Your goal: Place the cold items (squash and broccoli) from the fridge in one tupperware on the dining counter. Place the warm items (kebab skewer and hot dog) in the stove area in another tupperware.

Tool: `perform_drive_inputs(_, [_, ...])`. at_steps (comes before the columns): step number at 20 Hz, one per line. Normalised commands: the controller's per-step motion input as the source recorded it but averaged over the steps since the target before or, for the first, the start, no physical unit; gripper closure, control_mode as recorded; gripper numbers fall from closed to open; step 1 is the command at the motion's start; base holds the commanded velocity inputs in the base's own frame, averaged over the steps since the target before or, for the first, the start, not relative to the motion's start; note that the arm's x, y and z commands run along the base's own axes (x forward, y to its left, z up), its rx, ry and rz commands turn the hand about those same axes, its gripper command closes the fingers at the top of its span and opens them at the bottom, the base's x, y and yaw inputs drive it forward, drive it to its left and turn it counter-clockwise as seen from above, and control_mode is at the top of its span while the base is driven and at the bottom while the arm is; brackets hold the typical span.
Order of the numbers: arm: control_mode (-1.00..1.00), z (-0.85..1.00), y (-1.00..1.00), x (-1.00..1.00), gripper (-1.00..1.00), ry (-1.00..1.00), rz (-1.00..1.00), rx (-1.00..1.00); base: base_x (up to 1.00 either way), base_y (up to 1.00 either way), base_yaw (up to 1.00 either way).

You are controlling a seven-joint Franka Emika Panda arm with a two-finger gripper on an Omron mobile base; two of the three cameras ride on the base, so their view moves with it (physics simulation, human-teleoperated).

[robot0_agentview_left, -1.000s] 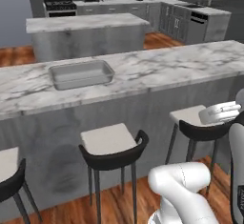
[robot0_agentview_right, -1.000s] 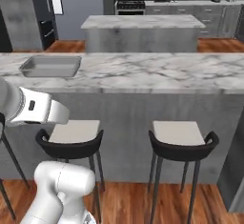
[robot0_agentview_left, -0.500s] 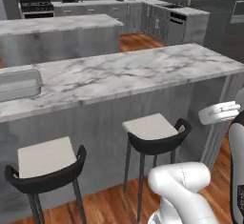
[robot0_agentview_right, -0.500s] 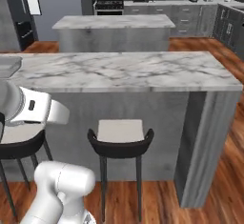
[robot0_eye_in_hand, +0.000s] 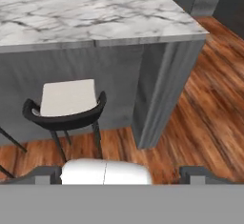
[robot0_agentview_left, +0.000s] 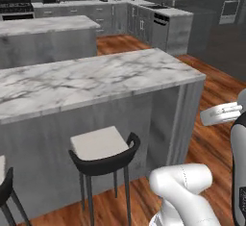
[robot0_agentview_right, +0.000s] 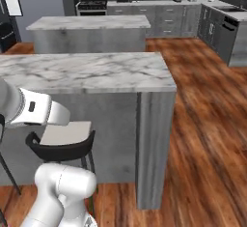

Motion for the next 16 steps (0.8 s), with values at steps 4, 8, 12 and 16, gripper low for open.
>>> perform_drive_inputs(4, [1.00, 0.00, 0.00, 0.00, -1.00, 0.00, 0.00, 0.00, 0.17, -1.00, -0.05])
perform_drive_inputs(8, [1.00, 0.00, 0.00, 0.00, -1.00, 0.00, 0.00, 0.00, 0.23, -1.00, -0.04])
perform_drive_inputs(12, [1.00, 0.00, 0.00, 0.00, -1.00, 0.00, 0.00, 0.00, 0.29, -1.00, -0.02])
perform_drive_inputs(16, [1.00, 0.00, 0.00, 0.00, -1.00, 0.00, 0.00, 0.00, 0.52, -1.00, 0.00])
